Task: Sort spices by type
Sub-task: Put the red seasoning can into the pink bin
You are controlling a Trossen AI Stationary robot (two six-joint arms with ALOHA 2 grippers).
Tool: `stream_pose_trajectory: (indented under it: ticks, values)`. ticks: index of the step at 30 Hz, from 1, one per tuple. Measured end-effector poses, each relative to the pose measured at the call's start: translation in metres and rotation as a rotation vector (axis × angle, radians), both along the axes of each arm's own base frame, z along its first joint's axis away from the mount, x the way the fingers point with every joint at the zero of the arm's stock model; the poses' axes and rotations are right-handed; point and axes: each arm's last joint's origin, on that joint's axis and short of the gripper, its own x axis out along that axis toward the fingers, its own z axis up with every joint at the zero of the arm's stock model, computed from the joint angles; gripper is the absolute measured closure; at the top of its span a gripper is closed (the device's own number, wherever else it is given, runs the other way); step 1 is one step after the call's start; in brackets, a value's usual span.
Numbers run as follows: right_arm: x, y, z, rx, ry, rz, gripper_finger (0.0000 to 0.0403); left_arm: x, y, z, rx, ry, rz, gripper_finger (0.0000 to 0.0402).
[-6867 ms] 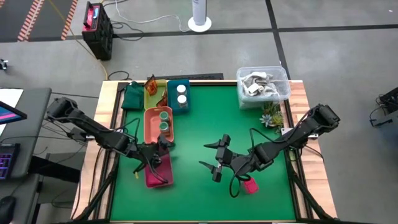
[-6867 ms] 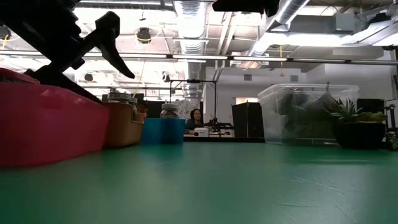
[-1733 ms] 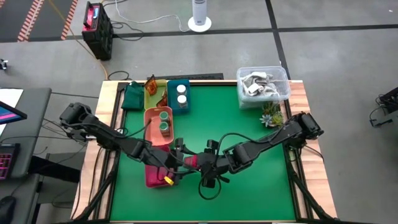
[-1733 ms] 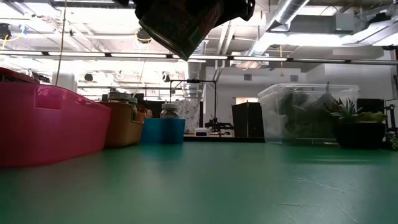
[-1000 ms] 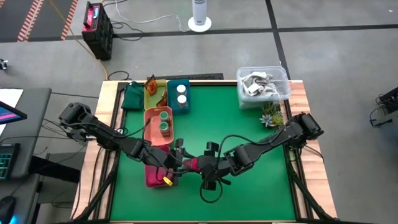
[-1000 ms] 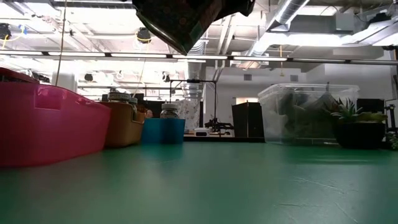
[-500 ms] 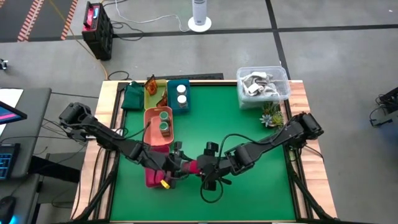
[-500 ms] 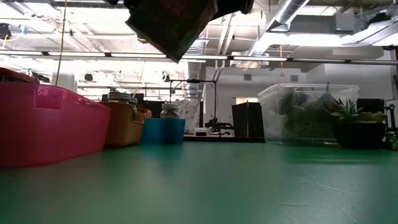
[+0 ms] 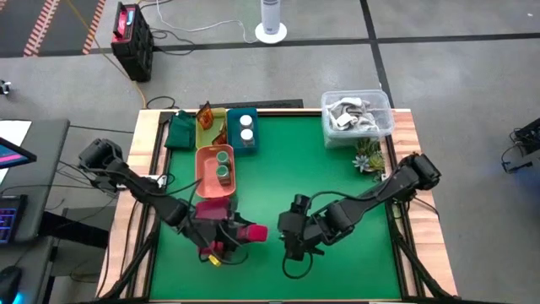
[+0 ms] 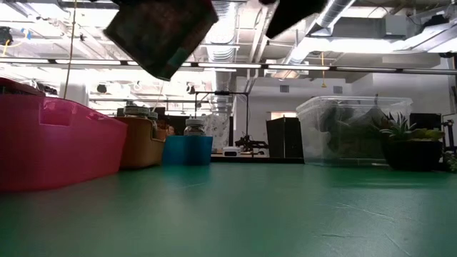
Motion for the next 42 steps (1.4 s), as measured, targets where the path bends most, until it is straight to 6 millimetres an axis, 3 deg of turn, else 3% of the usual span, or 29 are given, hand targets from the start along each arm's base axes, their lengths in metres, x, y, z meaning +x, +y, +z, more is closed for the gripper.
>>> stream_pose_trajectory:
  ticks: [4, 9, 15, 21, 28, 42]
  values:
    - [-0.009, 0.003, -0.003, -0.063, 0.031, -0.061, 0.0058, -0.015, -0.003, 0.006, 0.013, -0.016, 0.046, 0.0203]
    - [-0.017, 0.007, -0.009, -0.095, 0.036, -0.106, 0.0058, -0.047, 0.005, 0.004, -0.053, -0.073, 0.097, 0.0197]
    - [-0.017, 0.01, -0.015, -0.073, 0.011, -0.121, 0.0058, -0.088, 0.019, -0.009, -0.181, -0.177, 0.118, 0.0199]
    - [-0.013, 0.01, -0.019, -0.055, -0.014, -0.126, 0.0058, -0.117, 0.036, -0.034, -0.2, -0.193, 0.132, 0.0199]
    - [-0.011, 0.005, -0.019, -0.053, -0.018, -0.14, 0.0058, -0.129, 0.048, -0.06, -0.193, -0.174, 0.189, 0.0199]
    - [-0.003, -0.001, -0.017, -0.055, -0.048, -0.131, 0.0059, -0.135, 0.056, -0.083, -0.263, -0.178, 0.267, 0.0199]
